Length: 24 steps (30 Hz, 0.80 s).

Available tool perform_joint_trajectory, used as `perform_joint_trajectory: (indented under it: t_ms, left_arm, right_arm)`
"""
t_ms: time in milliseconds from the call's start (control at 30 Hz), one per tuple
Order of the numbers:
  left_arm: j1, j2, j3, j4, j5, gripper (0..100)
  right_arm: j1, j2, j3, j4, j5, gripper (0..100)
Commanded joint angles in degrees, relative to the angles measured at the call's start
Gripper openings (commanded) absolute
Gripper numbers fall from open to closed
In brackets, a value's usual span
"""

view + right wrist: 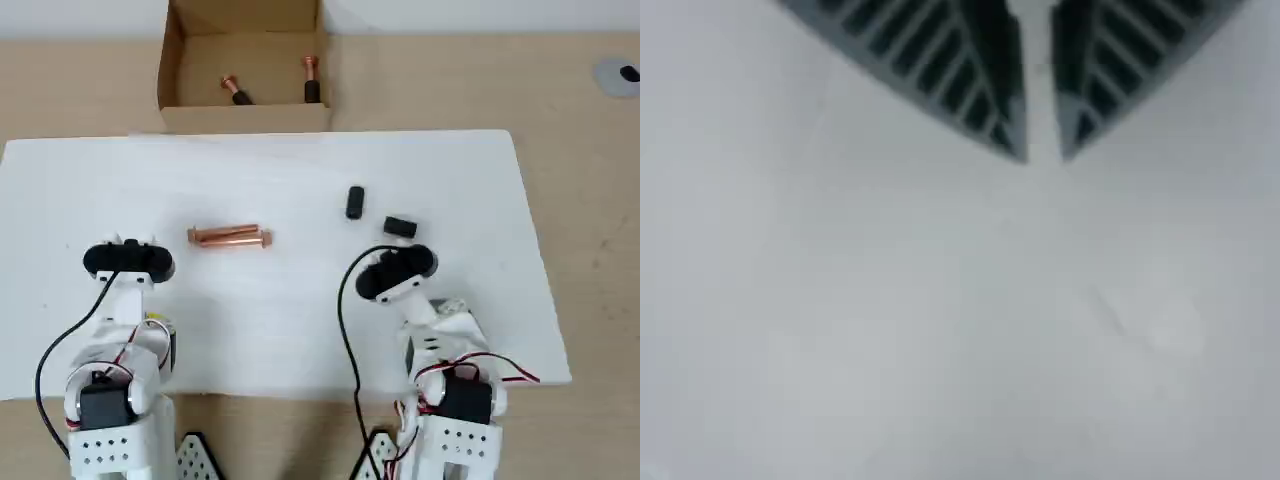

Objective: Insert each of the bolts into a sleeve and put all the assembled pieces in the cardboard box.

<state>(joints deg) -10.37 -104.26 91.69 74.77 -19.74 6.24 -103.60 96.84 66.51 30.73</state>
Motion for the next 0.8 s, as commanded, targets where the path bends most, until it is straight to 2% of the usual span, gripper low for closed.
perform_joint_trajectory:
  t_ms: [0, 767]
  left_arm:
    - [-0.8, -0.2, -0.3, -0.6, -0.4, 1]
    - [-0.8, -0.2, -0.3, -0.6, -0.4, 1]
  right_arm:
    - [-0.4, -6.4, -0.1, 0.1, -0.4, 2.7]
    - [-0.4, -6.4, -1.7, 1.7, -0.8, 2.8]
